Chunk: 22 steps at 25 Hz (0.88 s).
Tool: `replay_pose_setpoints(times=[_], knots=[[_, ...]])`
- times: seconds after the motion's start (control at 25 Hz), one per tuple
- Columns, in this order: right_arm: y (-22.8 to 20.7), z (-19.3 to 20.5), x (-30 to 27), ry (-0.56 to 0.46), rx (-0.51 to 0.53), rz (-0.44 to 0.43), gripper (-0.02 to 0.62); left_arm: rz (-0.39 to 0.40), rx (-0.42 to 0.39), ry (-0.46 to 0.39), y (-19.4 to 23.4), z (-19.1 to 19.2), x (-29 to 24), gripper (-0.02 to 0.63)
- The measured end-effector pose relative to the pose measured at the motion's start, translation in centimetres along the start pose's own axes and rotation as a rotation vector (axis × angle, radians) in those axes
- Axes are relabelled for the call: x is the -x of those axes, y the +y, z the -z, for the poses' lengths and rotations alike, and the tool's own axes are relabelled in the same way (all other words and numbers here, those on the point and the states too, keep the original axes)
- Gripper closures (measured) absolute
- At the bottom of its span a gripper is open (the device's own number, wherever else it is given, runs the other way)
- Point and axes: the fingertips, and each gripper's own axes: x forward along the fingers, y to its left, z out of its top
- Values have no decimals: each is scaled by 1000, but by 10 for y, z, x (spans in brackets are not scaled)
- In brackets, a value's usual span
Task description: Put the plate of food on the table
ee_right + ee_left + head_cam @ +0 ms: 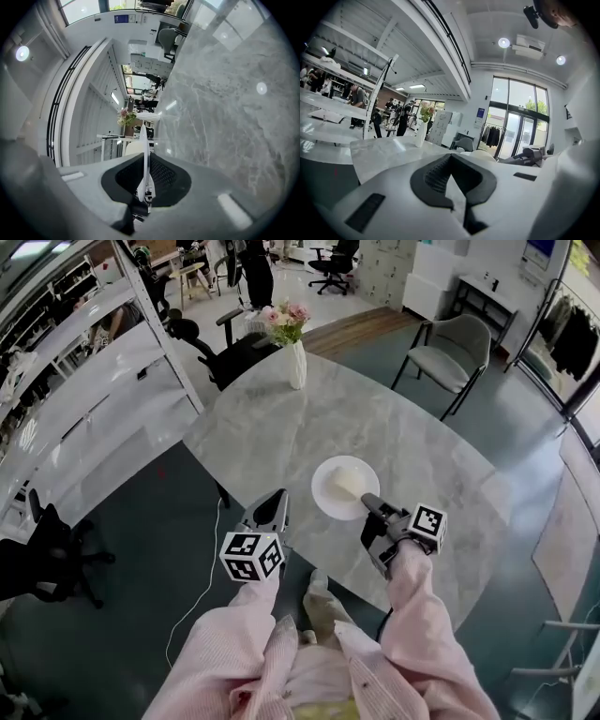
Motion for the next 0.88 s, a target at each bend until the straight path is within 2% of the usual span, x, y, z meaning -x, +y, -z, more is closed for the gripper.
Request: replay_pose_setpoints(times=[0.44,0.64,0.88], knots=[[-21,-70,-54,-4,9,29,569,-6,36,103,24,2,-89,609],[-36,-91,-67,-13,12,42,569,16,68,151,28,17,-118,609],[-61,-107,-82,-44,-42,106,569,21,110,227,38,40,-147,609]])
